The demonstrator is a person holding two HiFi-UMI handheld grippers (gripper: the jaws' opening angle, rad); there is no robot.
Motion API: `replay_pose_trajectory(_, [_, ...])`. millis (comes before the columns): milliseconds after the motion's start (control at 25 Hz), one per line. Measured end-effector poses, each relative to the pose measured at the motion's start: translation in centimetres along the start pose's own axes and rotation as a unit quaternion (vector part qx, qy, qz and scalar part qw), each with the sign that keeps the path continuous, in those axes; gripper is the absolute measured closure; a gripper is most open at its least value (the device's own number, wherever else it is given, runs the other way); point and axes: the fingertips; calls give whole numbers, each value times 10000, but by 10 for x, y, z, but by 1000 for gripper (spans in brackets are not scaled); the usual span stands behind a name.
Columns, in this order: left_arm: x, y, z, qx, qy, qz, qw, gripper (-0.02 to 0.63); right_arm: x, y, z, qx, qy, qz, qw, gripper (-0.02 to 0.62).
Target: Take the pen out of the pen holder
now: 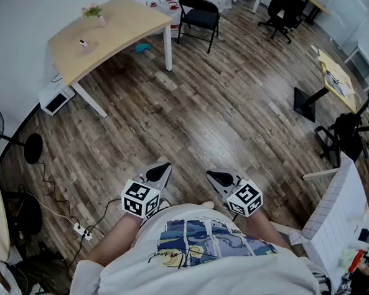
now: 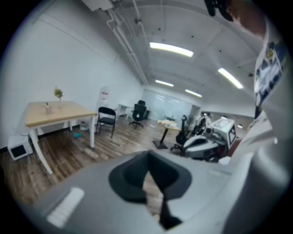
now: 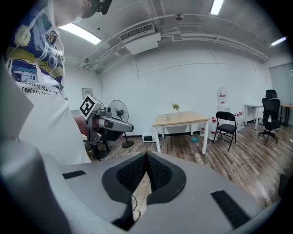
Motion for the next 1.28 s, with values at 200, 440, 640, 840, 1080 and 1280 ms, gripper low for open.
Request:
replay_pose_trajectory(200, [6, 41, -48, 44, -205, 118, 9997, 598, -19, 44, 57, -25, -28, -228, 9997, 589])
replay_pose_trajectory(440, [20, 82, -112, -367, -502, -223, 9978, 598, -43, 78, 119, -446, 139, -352, 9983, 589])
replay_pose_trajectory(640, [27, 124, -132, -864, -712, -472, 9926, 598, -68, 76, 167, -927, 201, -465, 9944, 589])
replay_pose_trajectory(840, [11, 176, -130, -1472, -825, -553, 9841, 597, -91, 44, 230, -1364, 202, -514, 9891, 584])
replay_pose_trajectory(1080, [-47, 244, -94, -2119, -838, -596, 9719, 578, -149, -22, 302, -1795, 49, -807, 9804, 525])
replay_pose_trajectory(1280, [-93, 287, -58, -2403, -898, -669, 9642, 571, -169, -78, 340, -2126, 89, -904, 9729, 538])
Point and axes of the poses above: the fingertips, and each gripper's own axes: z forward along the fingers, y to its left, x out of its underside, and after that the axes turned 12 degrees about x, right-handed
